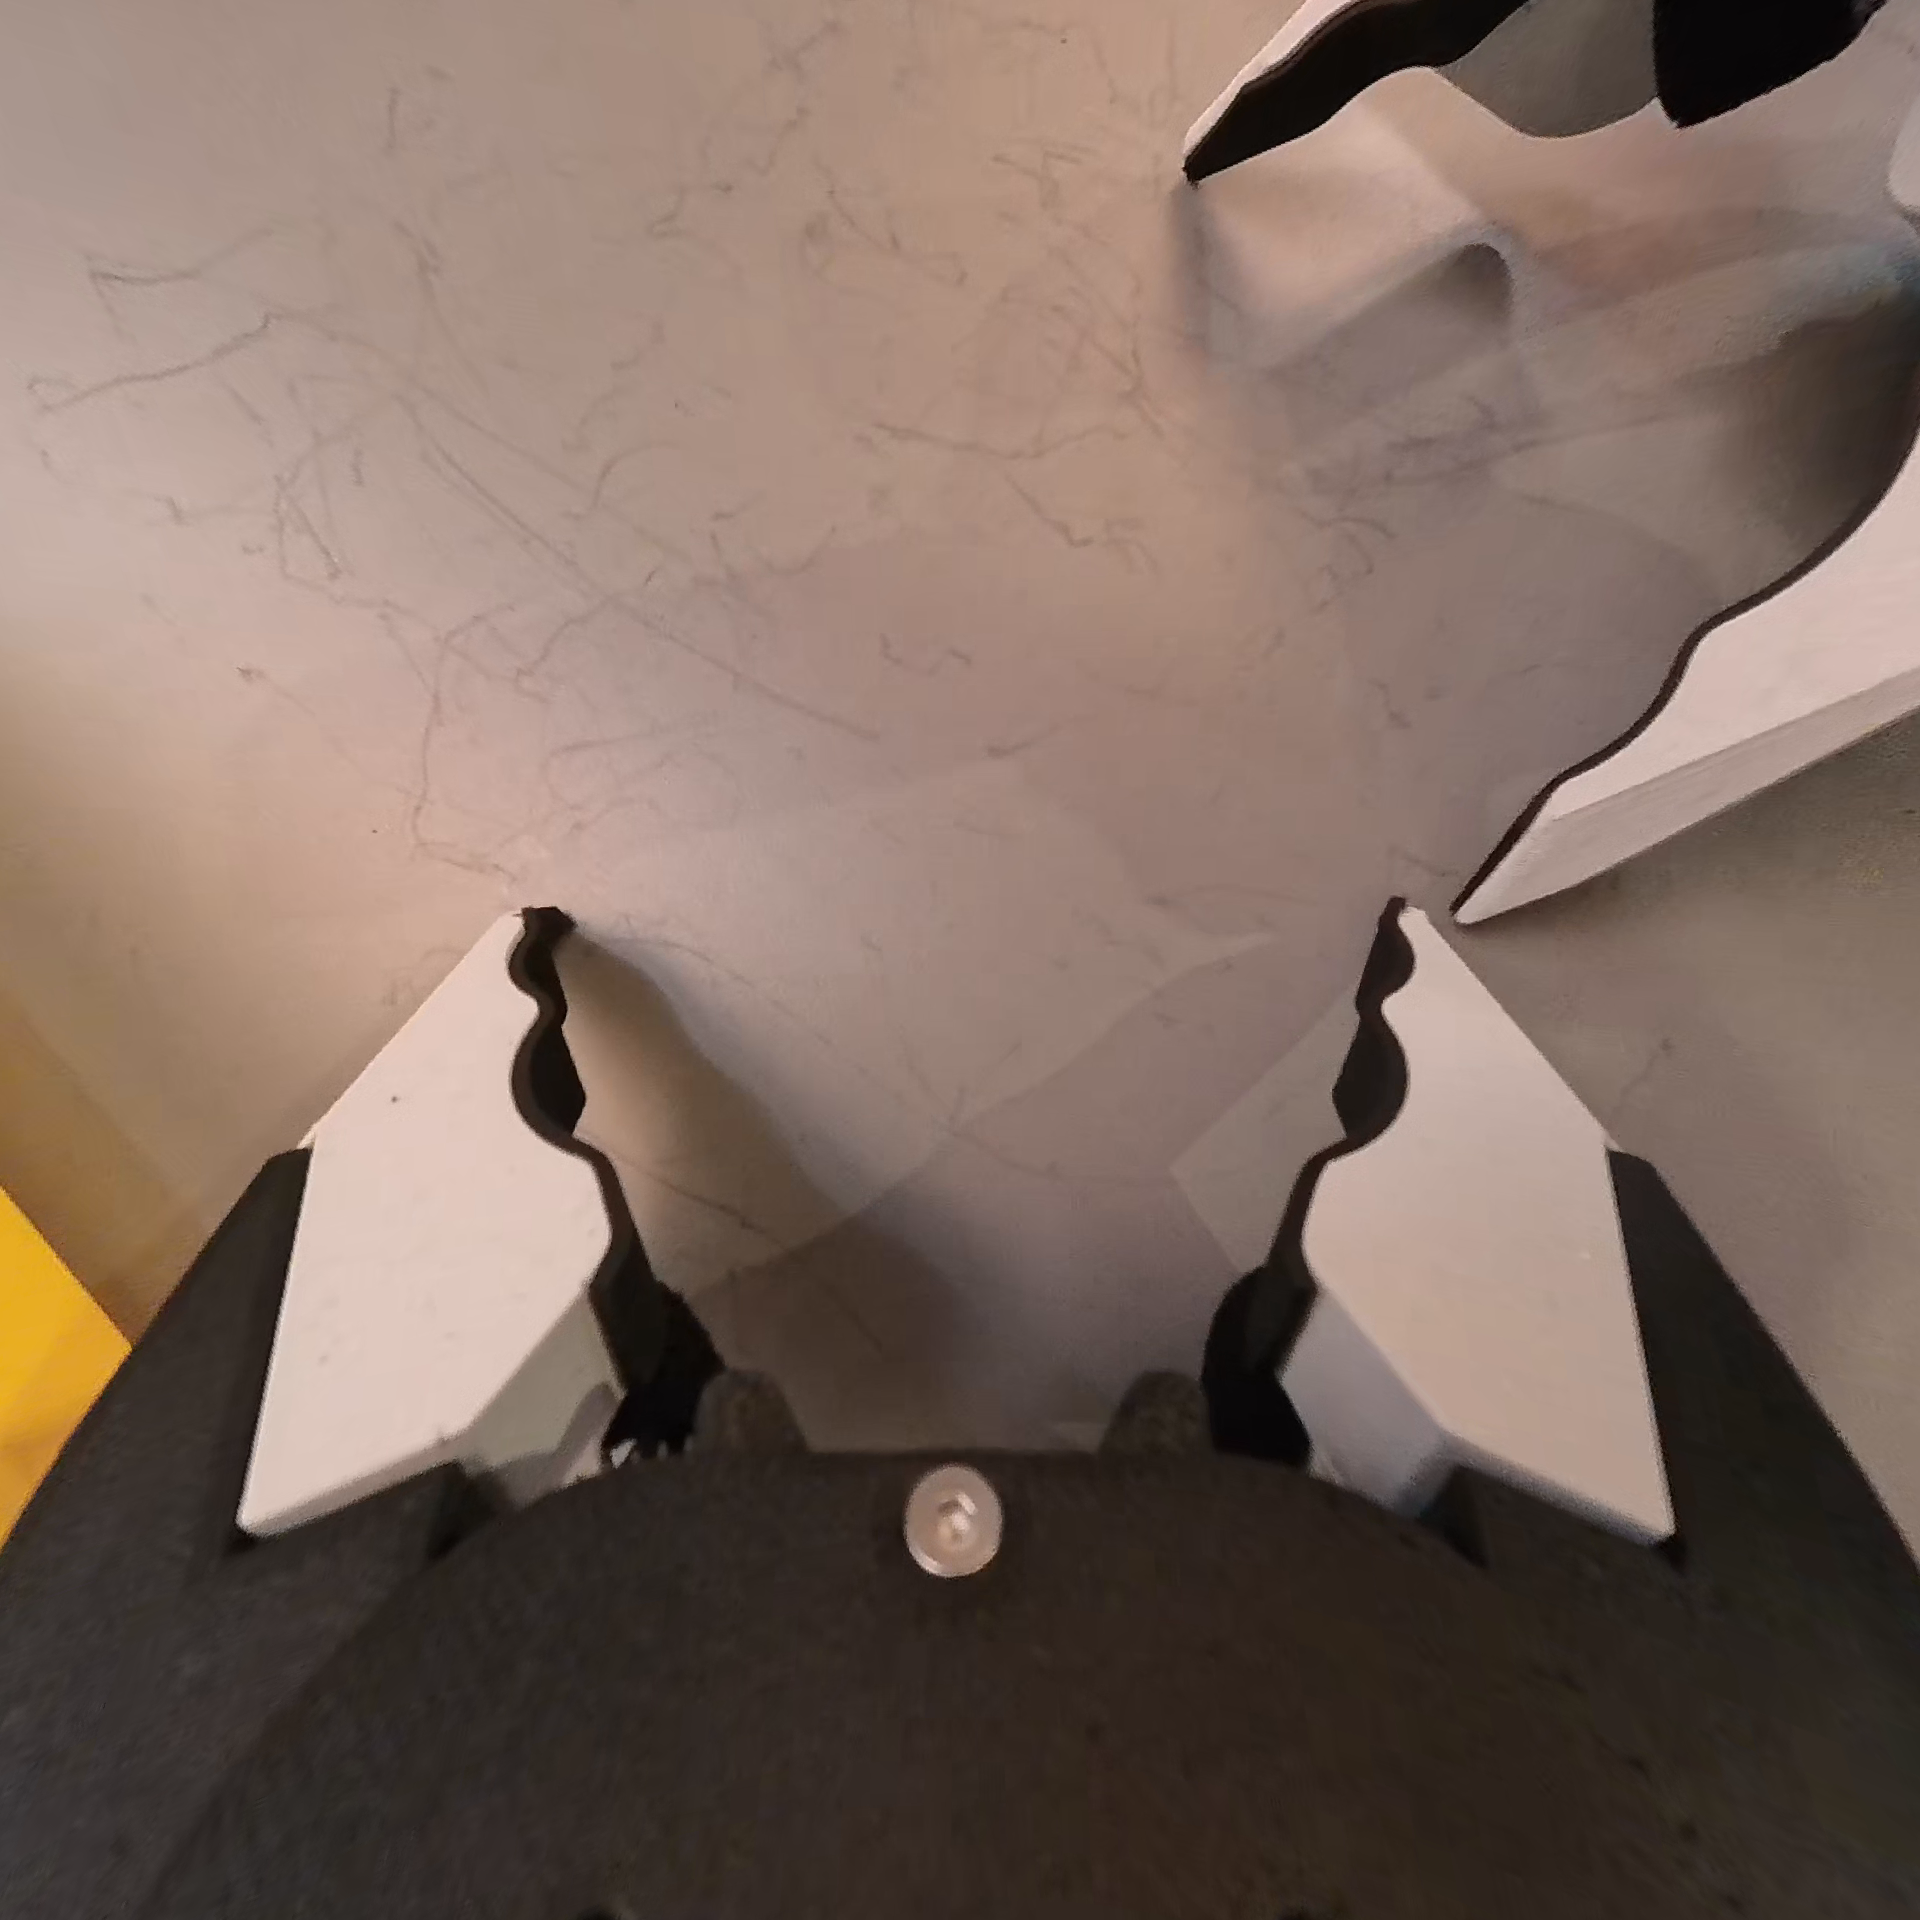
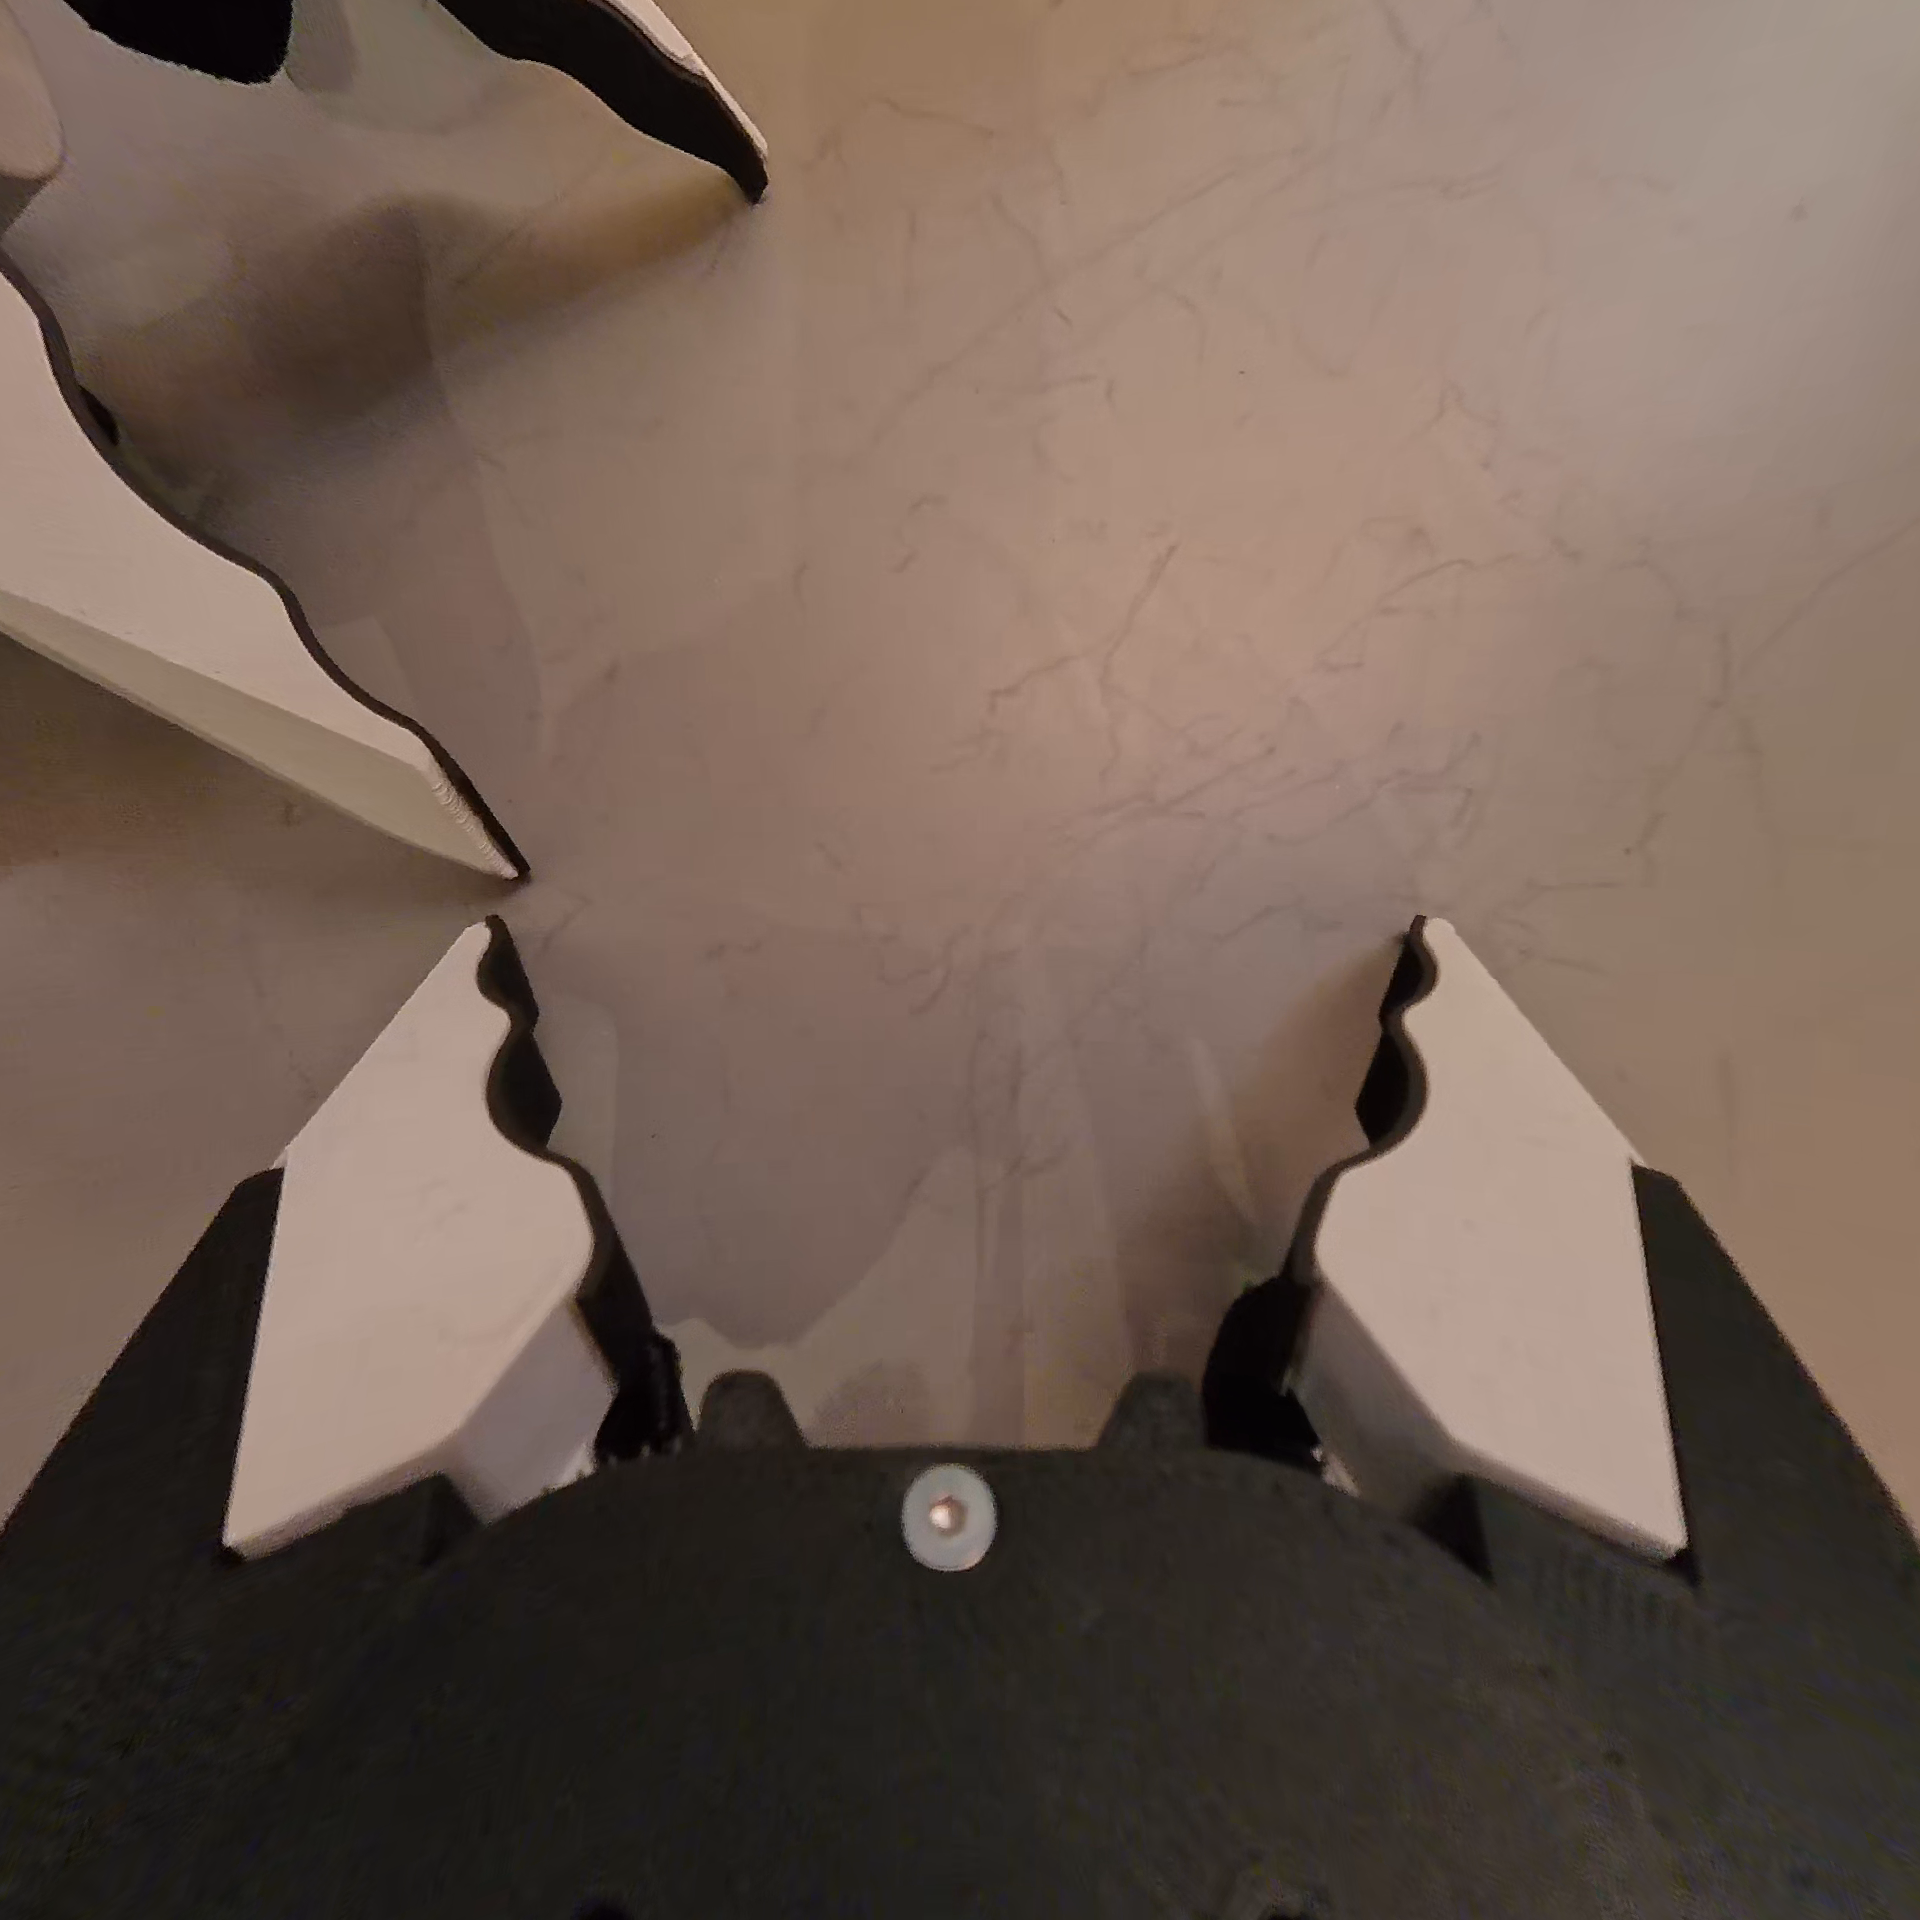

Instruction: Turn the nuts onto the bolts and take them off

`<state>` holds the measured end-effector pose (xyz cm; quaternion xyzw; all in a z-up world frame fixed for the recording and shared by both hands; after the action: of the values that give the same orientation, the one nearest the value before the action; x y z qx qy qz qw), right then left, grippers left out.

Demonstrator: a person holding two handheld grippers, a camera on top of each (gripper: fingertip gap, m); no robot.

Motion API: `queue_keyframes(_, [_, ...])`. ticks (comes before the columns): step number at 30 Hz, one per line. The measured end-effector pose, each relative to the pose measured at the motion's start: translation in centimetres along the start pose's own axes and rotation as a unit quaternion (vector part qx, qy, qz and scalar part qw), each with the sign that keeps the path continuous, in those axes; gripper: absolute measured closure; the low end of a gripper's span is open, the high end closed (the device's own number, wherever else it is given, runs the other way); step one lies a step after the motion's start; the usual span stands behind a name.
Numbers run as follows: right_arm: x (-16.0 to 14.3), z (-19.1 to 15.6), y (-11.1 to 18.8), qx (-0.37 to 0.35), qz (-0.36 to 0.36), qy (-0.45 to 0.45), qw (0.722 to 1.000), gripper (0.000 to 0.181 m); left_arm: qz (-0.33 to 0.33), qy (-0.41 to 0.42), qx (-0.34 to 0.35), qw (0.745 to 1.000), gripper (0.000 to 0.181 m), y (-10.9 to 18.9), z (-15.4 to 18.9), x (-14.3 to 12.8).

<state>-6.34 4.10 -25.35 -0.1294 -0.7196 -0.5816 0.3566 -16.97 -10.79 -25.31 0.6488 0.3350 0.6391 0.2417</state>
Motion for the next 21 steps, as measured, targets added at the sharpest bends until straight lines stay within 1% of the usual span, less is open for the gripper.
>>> queue_keyframes(17, [0.19, -0.08, -0.18, -0.002, 0.000, -0.001, 1.000, 0.025, 0.000, 0.000, 0.000, 1.000, 0.035, -0.02, -0.03, 0.02])
queue_keyframes(21, [0.45, -0.33, -0.44, -0.003, 0.000, -0.003, 1.000, 0.025, -0.003, -0.004, -0.003, 1.000, 0.031, -0.20, -0.02, 0.16])
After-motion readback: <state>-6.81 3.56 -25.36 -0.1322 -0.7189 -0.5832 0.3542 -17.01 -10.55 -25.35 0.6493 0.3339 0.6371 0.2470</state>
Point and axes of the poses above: each gripper's, where its closed fingertips meet, y back along the fingers, x out of its top, z = x × y across the jaws, the point moved 10 cm from there along y, back along the fingers, and after that the axes turned 5 degrees about x, right-handed, at the moved point
